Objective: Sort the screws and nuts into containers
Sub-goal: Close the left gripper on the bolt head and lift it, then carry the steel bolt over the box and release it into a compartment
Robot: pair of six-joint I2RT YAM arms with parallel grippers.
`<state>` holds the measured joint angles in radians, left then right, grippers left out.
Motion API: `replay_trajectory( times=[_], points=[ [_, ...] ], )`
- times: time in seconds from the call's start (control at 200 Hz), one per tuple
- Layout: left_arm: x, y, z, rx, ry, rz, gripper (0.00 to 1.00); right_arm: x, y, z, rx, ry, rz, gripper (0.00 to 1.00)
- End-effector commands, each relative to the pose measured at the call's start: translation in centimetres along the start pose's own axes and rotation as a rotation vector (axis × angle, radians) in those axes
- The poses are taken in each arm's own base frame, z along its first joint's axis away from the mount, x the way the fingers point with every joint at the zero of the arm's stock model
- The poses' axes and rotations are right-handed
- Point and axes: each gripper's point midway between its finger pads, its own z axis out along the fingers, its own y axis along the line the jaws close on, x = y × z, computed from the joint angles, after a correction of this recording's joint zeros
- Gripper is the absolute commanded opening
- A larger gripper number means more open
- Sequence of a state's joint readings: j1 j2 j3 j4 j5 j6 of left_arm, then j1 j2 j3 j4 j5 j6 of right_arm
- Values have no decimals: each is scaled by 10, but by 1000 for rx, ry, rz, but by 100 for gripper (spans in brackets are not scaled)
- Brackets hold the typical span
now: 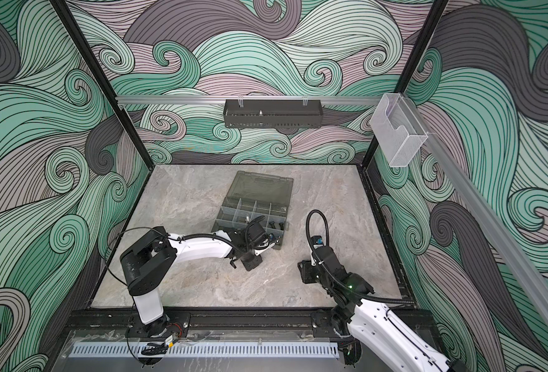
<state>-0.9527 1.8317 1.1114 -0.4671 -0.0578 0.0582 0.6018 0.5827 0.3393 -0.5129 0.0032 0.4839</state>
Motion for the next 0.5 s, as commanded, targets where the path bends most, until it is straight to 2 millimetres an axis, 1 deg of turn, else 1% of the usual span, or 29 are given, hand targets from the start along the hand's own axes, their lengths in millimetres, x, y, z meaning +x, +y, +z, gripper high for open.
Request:
replay_trajectory(
  times=[0.0, 0.125, 0.23, 0.32, 0.39, 0.495],
  points=[
    [-19, 2, -27, -14, -77, -16, 24, 1, -3, 2, 13, -4, 7, 40],
    [-33, 8, -50, -22, -142, -32, 23, 1, -3, 1, 13, -4, 8, 40],
    [-44, 19, -69, -33, -197, -64, 23, 1, -3, 1, 13, -3, 8, 40],
    [-52, 33, -85, -47, -244, -88, 23, 1, -3, 1, 12, -6, 9, 40],
    [-58, 48, -93, -61, -273, -114, 23, 1, -3, 1, 12, -6, 9, 40],
    [-65, 70, -100, -71, -298, -148, 22, 1, -3, 1, 11, -4, 8, 40]
  ],
)
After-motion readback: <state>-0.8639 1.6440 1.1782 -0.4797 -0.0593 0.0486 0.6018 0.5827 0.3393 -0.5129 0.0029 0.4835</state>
